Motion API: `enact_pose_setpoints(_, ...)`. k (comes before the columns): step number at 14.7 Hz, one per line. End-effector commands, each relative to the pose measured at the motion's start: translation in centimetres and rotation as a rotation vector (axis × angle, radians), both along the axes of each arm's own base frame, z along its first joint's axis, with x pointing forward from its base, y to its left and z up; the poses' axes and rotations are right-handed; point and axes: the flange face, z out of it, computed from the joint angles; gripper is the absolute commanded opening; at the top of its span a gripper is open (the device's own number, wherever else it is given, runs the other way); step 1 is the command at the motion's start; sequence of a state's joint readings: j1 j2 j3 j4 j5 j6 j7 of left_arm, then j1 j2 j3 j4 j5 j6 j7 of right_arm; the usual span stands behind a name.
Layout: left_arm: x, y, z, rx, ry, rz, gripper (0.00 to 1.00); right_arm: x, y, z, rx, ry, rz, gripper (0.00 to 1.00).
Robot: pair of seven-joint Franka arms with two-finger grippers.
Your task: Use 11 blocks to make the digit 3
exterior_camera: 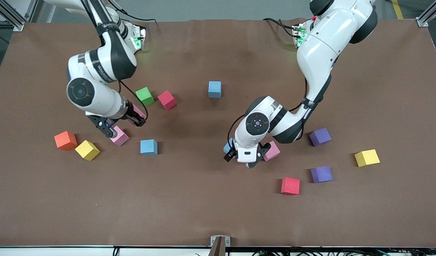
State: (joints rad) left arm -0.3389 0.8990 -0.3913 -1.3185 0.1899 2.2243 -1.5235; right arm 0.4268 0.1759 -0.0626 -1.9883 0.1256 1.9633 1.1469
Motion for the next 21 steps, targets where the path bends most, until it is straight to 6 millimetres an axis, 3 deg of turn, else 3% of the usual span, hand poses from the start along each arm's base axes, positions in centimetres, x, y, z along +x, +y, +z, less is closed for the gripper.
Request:
enact_pose_setpoints(1,-0.2,-0.9,-1.3,-0.011,0.028,0.02,1.0,-4.0,2.2,-2.5,-0.018,-0.034,-0.123,0.0)
enact_pose_setpoints(4,-0.5,-0.9,-2.0,-0.006,0.038,0.02,0.99,-6.9,5.9,-4.5,-0.038,-0.057,-0.276,0.0)
enact_pose_setpoints(5,-0.5,-0.9,-2.1,-0.004,0.04,0.026,0.94,-7.7,7.3,-4.6,-0.042,-0.054,-0.343,0.0)
enact_pose_setpoints(7,-0.9,-1.3,-2.3,0.002,0.043,0.031,0.79,-8.6,9.2,-4.5,-0.038,-0.055,-0.413,0.0)
enact_pose_setpoints(9,-0.9,-1.4,-2.2,0.001,0.044,0.04,0.61,-8.8,9.7,-4.9,-0.003,-0.007,-0.495,0.0)
enact_pose_setpoints(13,-1.1,-1.8,-1.2,-0.001,0.038,0.072,0.35,-9.5,10.4,-5.5,0.055,0.035,-0.606,0.0)
enact_pose_setpoints(17,-1.2,-1.6,-0.4,0.018,0.047,0.193,0.34,-11.6,12.0,-8.1,0.047,0.008,-0.629,0.0)
enact_pose_setpoints(21,-1.8,-1.6,2.0,0.044,0.073,0.316,0.31,-13.9,13.5,-9.8,0.022,0.01,-0.663,0.0)
